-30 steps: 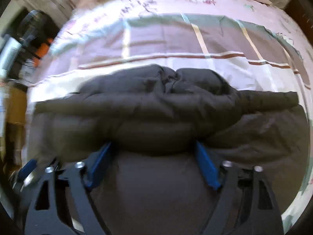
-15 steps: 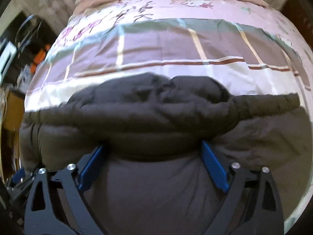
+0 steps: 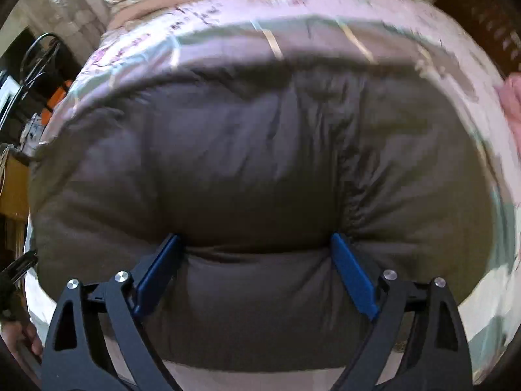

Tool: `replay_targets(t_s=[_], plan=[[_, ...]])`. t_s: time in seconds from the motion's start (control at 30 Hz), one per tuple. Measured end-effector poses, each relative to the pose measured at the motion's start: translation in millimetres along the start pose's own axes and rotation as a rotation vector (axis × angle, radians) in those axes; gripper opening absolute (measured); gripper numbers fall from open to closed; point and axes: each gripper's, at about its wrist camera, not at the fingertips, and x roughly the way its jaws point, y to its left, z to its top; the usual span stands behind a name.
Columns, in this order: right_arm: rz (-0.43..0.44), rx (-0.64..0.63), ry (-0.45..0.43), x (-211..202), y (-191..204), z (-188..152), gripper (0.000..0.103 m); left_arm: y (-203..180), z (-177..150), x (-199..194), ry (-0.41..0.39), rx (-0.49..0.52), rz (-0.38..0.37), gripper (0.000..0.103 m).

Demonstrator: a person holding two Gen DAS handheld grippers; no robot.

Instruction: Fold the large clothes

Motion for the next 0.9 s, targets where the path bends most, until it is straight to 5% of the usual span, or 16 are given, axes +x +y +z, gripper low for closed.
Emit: replay_targets(t_s=[0.2, 0.3, 0.37, 0.5, 0.6, 0.77, 0.9], plan=[[0.036, 0.038, -0.140, -51.5, 9.2, -3.4, 0.092, -12.6, -16.7, -53.8, -0.096, 0.022, -0.066, 0.092], [0.008, -0.004, 0.020, -14.7, 19.4, -10.6, 0.092, -43.8, -31.2, -41.3, -0.037, 0.139, -0.039, 0.092], [0.016, 0.046, 0.054, -6.5, 14.7, -10.5, 0.092, -55.8, -34.8, -30.5, 0.033, 0.168, -0.063, 0.091], [-0.006, 0.017, -0.059, -58.2, 21.2, -11.9, 0.092, -51.6, -40.0, -67.0, 0.003, 0.168, -0.188, 0.095], [-0.017, -0.014, -0.039, -87.2, 28.8, -21.5, 0.093, -51.1, -54.4, -108.0, -0.040, 0.222, -0.207, 0.099], [-0.216, -0.014, 0.025, -144.8, 31.3, -34.7, 0.099, -35.8, -77.4, -174.4, -0.025, 0.231, -0.259, 0.100], [-0.164, -0.024, -0.020, -204.4, 31.5, -38.5, 0.099, -22.0, -83.6, -236.6, -0.043, 0.259, -0.271, 0.101]])
